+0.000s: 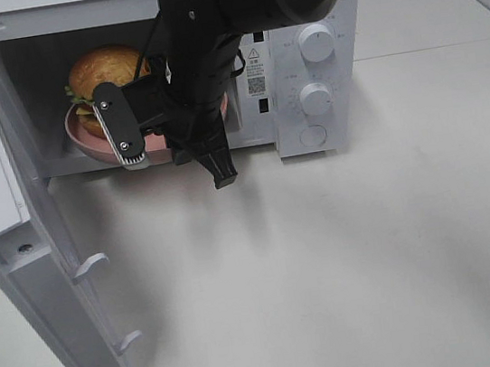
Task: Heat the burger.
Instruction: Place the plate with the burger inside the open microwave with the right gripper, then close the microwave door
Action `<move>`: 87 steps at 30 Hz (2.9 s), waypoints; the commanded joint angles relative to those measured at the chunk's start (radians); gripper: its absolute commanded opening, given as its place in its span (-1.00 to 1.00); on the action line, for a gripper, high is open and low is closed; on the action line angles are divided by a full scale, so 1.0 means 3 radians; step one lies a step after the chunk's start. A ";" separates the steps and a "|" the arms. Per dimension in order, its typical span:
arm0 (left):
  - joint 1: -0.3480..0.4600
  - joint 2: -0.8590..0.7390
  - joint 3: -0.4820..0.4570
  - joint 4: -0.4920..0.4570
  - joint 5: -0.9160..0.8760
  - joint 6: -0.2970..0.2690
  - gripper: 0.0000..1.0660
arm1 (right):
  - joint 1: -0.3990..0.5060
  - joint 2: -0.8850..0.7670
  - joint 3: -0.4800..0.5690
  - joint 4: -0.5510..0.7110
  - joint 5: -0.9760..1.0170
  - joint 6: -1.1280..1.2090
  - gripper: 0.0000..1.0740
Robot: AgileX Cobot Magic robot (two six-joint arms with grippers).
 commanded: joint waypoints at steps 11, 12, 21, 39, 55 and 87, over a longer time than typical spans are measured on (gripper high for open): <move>0.0013 -0.0050 0.0010 -0.0017 -0.0050 0.0007 0.75 | 0.0000 0.0223 -0.0583 -0.0110 -0.0090 0.0257 -1.00; 0.0013 -0.0050 0.0010 -0.0017 -0.0050 0.0007 0.75 | -0.0003 0.0270 -0.0643 -0.0160 -0.0070 0.0300 -1.00; 0.0013 -0.0050 0.0010 -0.0017 -0.0050 0.0007 0.75 | -0.0003 0.0450 -0.0933 -0.0277 -0.0003 0.0437 -1.00; 0.0013 -0.0050 0.0010 -0.0017 -0.0050 0.0007 0.75 | -0.0040 0.0657 -0.1123 -0.0337 -0.0050 0.0467 -1.00; 0.0013 -0.0050 0.0010 -0.0017 -0.0050 0.0007 0.75 | -0.0083 0.0657 -0.1120 -0.0327 -0.0040 0.0787 -0.31; 0.0013 -0.0050 0.0010 -0.0013 -0.0050 0.0007 0.75 | -0.0073 0.0033 0.0043 -0.0107 -0.0807 0.0437 0.42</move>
